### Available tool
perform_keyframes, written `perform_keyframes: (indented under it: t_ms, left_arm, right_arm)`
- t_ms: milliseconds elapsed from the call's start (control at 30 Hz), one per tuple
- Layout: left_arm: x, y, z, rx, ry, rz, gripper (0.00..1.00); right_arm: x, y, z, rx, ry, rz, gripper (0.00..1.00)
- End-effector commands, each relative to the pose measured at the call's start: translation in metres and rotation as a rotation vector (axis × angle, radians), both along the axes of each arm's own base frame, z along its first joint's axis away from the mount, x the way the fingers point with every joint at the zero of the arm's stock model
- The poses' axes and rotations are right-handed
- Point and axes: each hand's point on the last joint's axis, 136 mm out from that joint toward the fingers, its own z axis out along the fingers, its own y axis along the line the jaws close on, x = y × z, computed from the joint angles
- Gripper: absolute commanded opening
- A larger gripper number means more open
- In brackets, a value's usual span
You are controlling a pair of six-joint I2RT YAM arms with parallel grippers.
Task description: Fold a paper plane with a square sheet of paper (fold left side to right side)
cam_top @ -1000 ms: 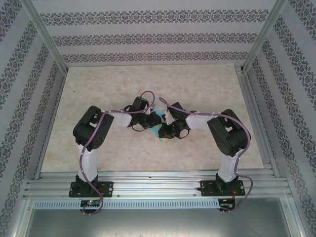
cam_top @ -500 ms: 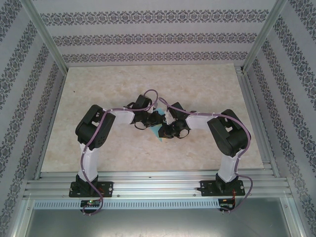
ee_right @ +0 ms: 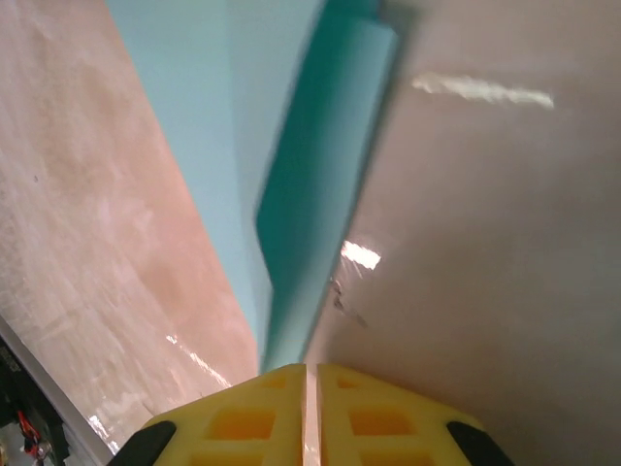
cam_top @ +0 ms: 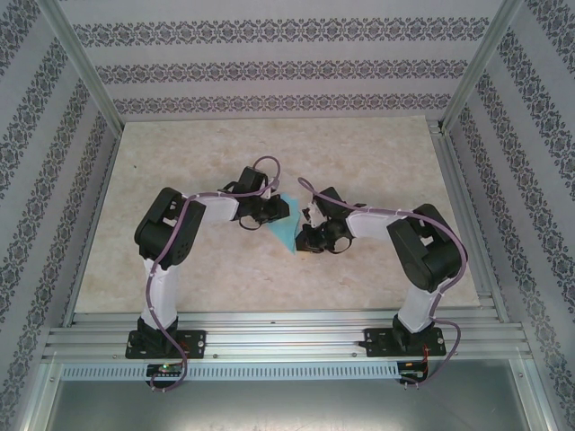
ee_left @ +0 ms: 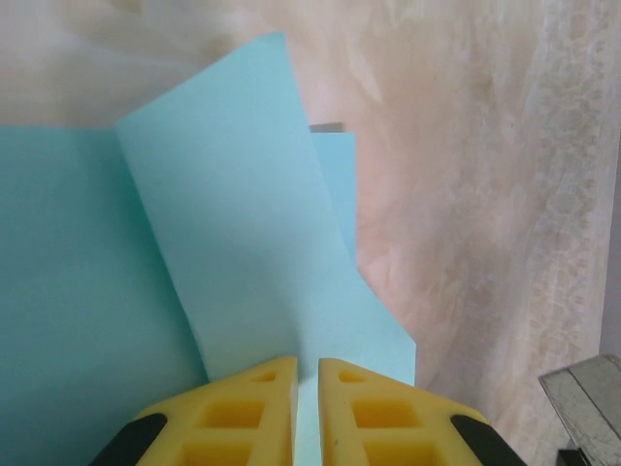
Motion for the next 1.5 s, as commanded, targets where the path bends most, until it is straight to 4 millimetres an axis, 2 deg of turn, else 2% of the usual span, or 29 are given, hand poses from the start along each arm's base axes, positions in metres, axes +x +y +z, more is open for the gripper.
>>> perform_keyframes:
  t_ms: [0,200,300,533,667,967,1467]
  left_arm:
    - [0.002,0.043,-0.052,0.164,0.027,0.094,0.16]
    - [-0.001,0.040,-0.052,0.159,0.028,0.090,0.16]
    - [-0.001,0.039,-0.052,0.161,0.027,0.085,0.16]
    - [-0.003,0.037,-0.054,0.167,0.030,0.081,0.16]
    - [-0.002,0.037,-0.054,0.168,0.032,0.082,0.16]
    - [-0.001,0.037,-0.057,0.176,0.035,0.080,0.16]
    - [0.001,0.040,-0.063,0.205,0.037,0.080,0.16]
  right_arm:
    - [-0.003,-0.003,0.018,-0.013,-0.013,0.023,0.12]
    - [0.014,0.021,0.053,0.110,-0.083,-0.011,0.13]
    - [0.022,0.032,0.053,0.115,-0.102,-0.024,0.13]
    - [0.036,0.044,0.031,0.063,-0.094,-0.022,0.13]
    - [0.029,0.040,0.012,0.003,-0.055,0.001,0.13]
    - [0.002,0.015,-0.022,-0.126,0.041,0.031,0.13]
    - [-0.028,-0.006,-0.025,-0.181,0.093,0.062,0.13]
